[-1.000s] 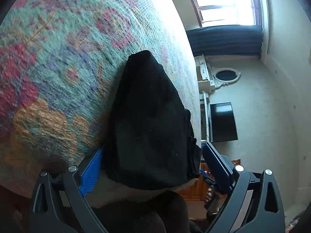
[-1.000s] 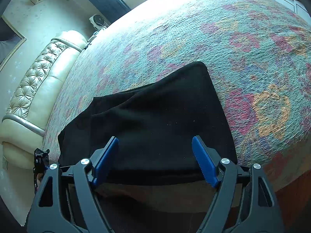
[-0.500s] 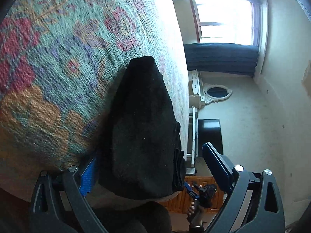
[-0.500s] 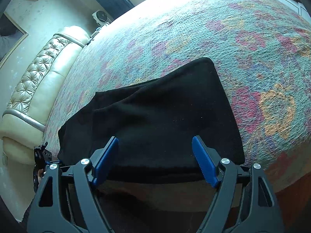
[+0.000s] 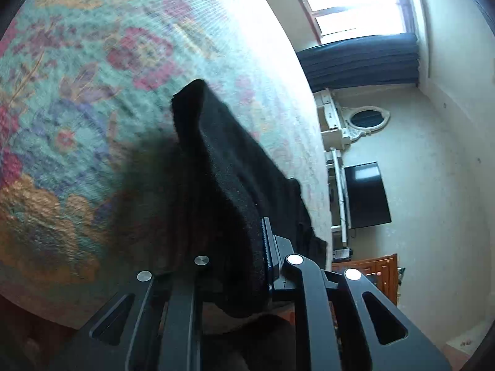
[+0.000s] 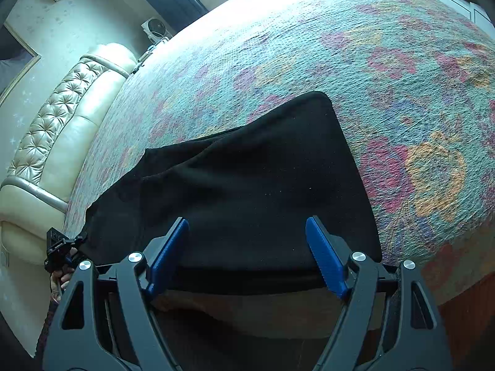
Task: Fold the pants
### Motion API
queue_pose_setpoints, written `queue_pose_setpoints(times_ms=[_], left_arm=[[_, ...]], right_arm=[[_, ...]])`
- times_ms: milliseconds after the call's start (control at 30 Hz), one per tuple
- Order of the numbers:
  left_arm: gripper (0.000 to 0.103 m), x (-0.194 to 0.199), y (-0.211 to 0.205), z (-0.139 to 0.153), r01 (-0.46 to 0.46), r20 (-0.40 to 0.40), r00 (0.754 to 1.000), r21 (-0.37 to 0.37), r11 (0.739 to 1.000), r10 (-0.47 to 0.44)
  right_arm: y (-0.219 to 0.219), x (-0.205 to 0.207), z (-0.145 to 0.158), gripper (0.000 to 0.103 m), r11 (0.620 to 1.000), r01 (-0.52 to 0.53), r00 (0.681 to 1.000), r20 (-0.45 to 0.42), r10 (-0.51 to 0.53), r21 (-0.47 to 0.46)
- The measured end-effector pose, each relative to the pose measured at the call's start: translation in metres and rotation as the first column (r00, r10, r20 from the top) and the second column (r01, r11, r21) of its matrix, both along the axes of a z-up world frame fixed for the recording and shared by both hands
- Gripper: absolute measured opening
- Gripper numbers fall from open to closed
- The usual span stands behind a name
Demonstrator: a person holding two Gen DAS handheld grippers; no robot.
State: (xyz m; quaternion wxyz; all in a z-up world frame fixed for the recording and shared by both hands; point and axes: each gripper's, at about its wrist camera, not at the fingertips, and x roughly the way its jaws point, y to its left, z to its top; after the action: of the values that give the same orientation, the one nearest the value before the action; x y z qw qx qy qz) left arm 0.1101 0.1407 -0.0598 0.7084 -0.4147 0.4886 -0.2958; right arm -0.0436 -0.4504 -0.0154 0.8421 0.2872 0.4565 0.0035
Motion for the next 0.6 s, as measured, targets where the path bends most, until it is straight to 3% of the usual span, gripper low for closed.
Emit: queue_pose_setpoints(times_ms=[200,367,467,600], left_arm=[[0.016,0.001,-0.062,0.062,0.074,0.149,0.986,0.025,0.997,-0.077],[0.016,-0.004,-0.158,0.106,0.210,0.270,0.935,0.104,0.972,-0.231],[0.016,-0.010,-0.225,0.111,0.300,0.276,0.899,0.175,0.938,-0.339],[0.016,-0.017,-0.319,0.097,0.387,0.225,0.851,0.340,0.857,-0.474]], right_arm=[[0.000,-0.003,0.010,0.078,1.000,0.017,0.999,0.047,-0.017,-0.004],[0.001,-0.002,0.011,0.078,1.000,0.019,0.999,0.050,-0.019,-0.002],[0.002,-0.005,0.014,0.078,1.000,0.025,0.998,0.059,-0.025,-0.002],[0.000,-0.007,0.017,0.078,0.999,0.040,0.997,0.070,-0.039,-0.001]])
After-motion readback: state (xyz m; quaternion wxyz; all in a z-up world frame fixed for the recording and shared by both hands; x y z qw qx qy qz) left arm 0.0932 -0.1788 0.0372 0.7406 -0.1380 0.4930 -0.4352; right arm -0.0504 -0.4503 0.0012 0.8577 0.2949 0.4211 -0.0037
